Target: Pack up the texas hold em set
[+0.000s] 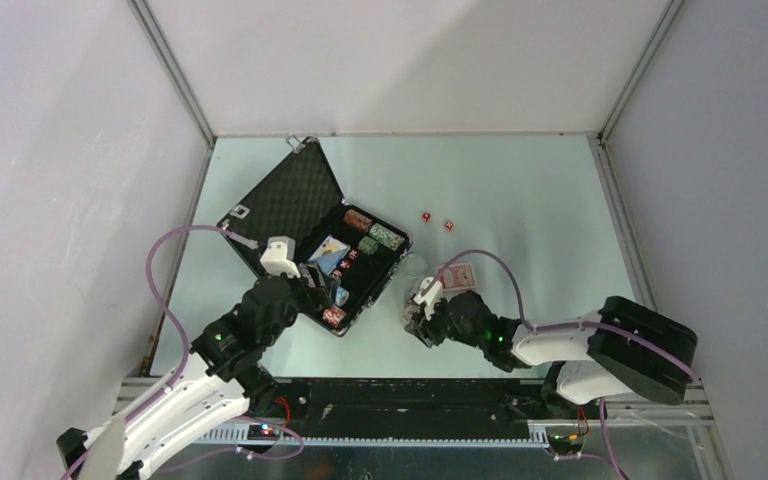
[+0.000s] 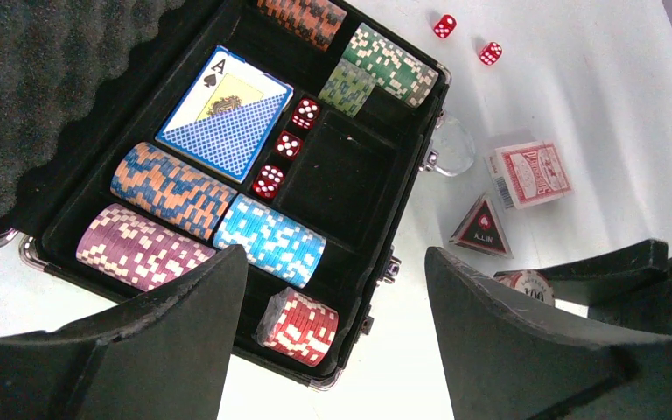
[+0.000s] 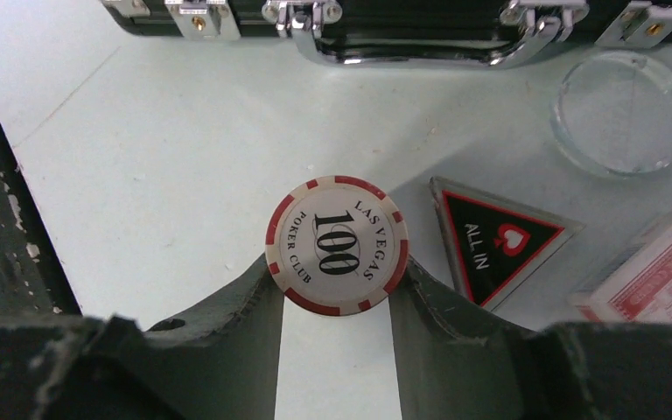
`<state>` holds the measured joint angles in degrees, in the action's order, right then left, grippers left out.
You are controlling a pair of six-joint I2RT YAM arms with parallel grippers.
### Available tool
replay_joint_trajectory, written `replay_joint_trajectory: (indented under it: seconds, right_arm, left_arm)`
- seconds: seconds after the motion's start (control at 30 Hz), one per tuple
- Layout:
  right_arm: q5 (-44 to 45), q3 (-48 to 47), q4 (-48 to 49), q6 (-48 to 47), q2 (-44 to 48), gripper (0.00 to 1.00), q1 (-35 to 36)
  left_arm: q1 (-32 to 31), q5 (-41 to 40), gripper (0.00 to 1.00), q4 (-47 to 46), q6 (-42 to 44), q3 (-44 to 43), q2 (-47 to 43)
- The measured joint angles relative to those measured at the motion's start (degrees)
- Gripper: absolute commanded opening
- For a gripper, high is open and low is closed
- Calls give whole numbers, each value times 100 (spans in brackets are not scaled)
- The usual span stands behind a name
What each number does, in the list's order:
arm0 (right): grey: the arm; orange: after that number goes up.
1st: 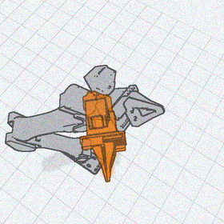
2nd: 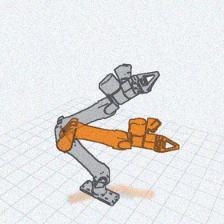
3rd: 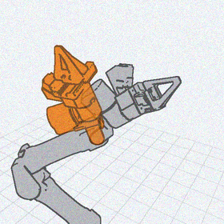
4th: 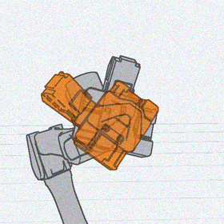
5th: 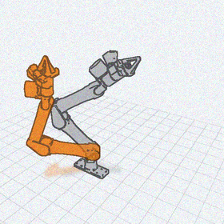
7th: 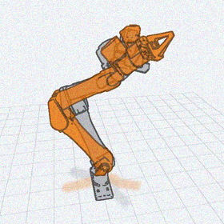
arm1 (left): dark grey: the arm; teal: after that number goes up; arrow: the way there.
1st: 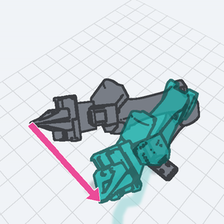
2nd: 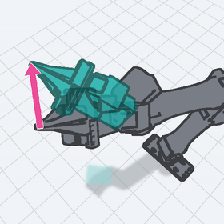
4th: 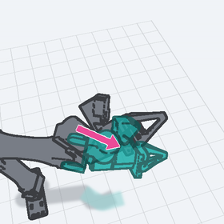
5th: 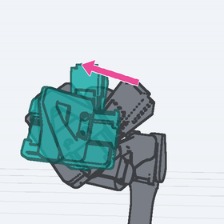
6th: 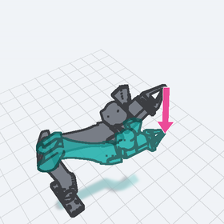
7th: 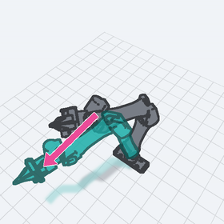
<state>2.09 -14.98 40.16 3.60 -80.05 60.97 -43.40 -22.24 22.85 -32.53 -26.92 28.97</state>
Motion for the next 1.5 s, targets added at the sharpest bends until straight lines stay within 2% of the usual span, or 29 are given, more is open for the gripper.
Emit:
replay_joint_trajectory:
  seconds: [0.1,0.17,0.3,0.4,0.57,0.8,0.93,1.1,1.5]
  right_arm:
    - [-411,-457,-977,11,284,7,-339]
    - [-765,-1145,-1808,61,280,6,-726]
    - [-1469,-2942,-3281,90,-28,2,-1515]
    - [-1722,-4282,-4393,-17,-555,0,-1829]
    - [-1878,-6131,-6304,-273,-1661,0,-1945]
    - [-1867,-7206,-8000,-474,-2557,0,-1961]
    - [-1799,-7770,-8301,-566,-3106,0,-1915]
    - [-1683,-7890,-8244,-562,-3477,0,-1818]
    - [-1491,-8052,-7410,-407,-3886,0,-1729]
  left_arm:
    - [0,0,81,-2,-2,0,2]
    - [0,0,81,-2,-2,0,2]
    - [0,0,81,-2,-13,0,2]
    - [0,0,80,-2,-50,4,0]
    - [0,-4,80,13,-101,92,-66]
    - [2,-9,81,44,-160,125,-188]
    - [0,-15,80,55,-162,125,-201]
    - [2,-66,80,133,-199,136,-348]
    - [2,-162,80,238,-205,186,-542]
